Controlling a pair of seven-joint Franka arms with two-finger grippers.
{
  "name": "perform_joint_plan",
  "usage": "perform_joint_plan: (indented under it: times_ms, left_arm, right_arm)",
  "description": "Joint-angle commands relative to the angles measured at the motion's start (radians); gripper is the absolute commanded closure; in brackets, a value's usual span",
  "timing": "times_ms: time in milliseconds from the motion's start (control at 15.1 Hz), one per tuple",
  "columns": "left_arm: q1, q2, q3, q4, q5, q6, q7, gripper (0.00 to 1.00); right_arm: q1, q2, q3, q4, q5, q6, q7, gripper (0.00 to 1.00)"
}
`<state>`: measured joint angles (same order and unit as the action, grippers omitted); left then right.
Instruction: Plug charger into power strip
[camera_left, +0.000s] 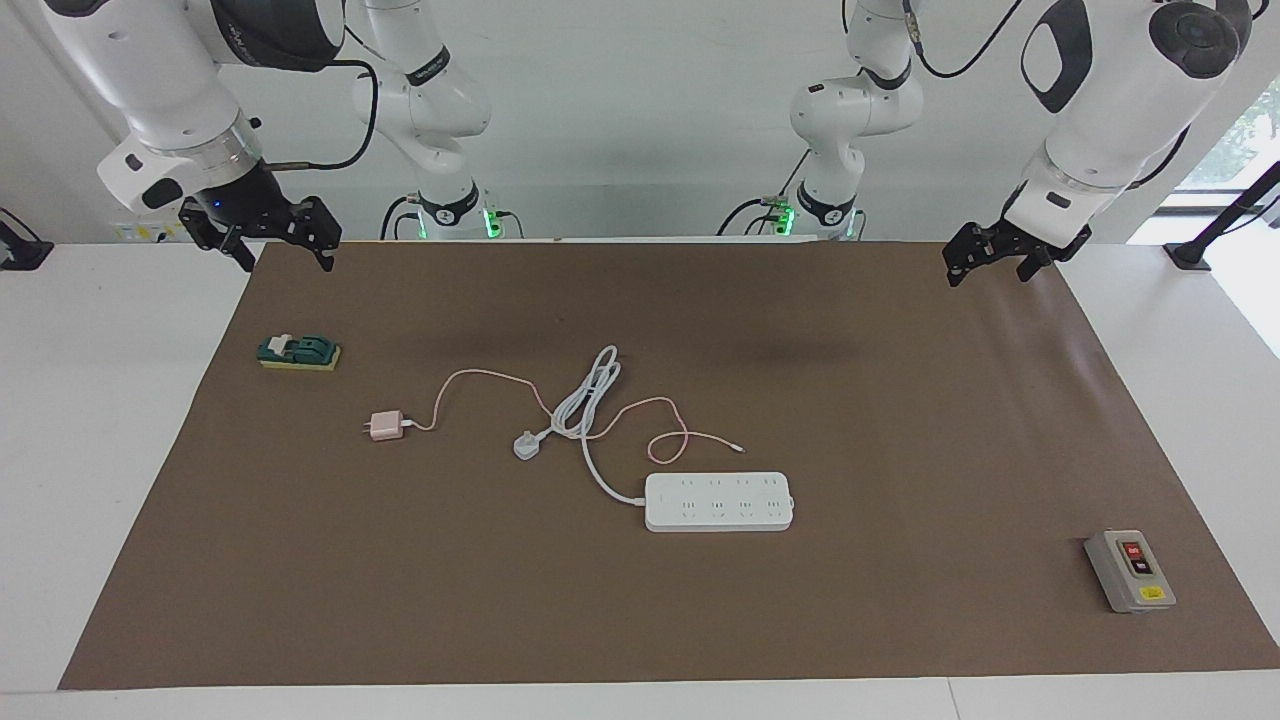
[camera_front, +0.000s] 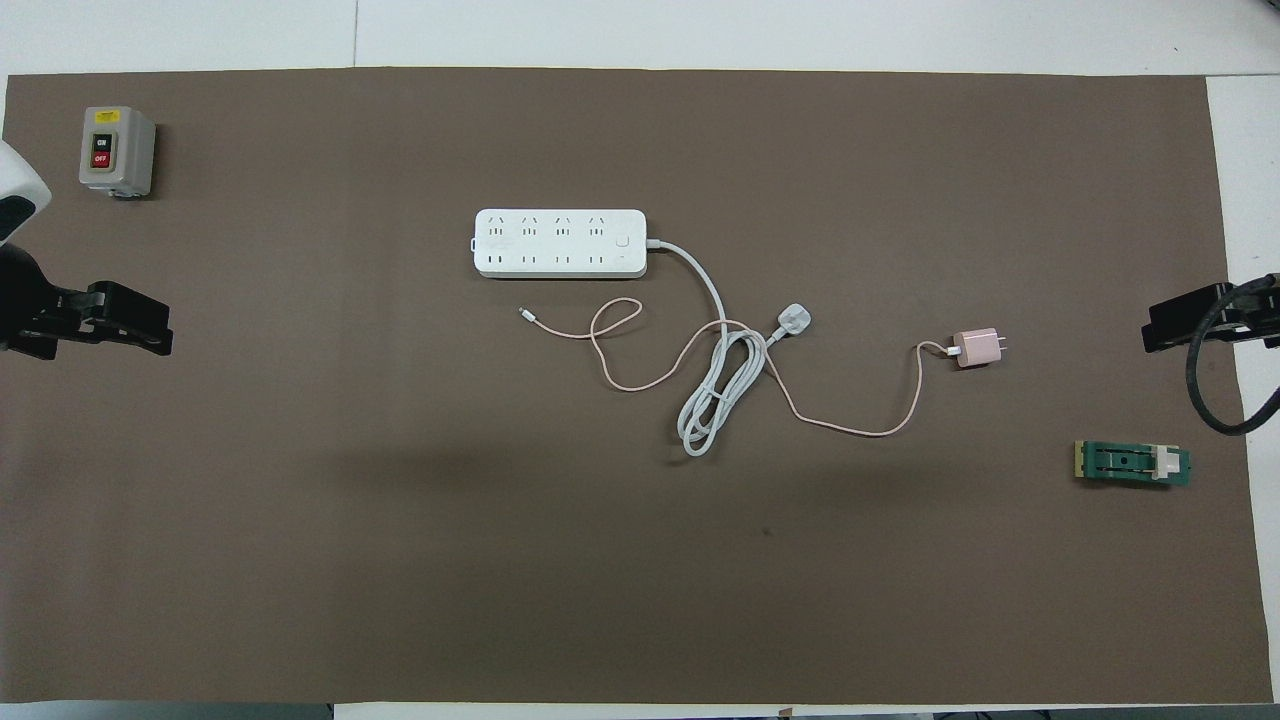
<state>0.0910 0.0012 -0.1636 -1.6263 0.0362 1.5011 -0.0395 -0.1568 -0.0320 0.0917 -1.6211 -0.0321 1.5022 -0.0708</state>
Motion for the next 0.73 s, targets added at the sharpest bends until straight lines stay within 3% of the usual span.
perform_joint_plan:
  times_ms: [0, 530, 662]
  left_arm:
    - [-0.01, 0.0, 0.004, 0.002, 0.014, 0.013, -0.011, 0.0]
    - [-0.01, -0.001, -0.004, 0.0, 0.014, 0.011, -0.01, 0.0]
    - [-0.01, 0.0, -0.001, 0.0, 0.014, 0.001, -0.011, 0.0]
  right_arm:
    - [-0.017, -0.009, 0.011, -0.005, -0.005, 0.001, -0.018, 0.0]
    - [-0.015, -0.019, 0.011, -0.02, 0.0, -0.008, -0.027, 0.0]
    - [-0.017, -0.025, 0.011, -0.036, 0.0, 0.018, -0.11, 0.0]
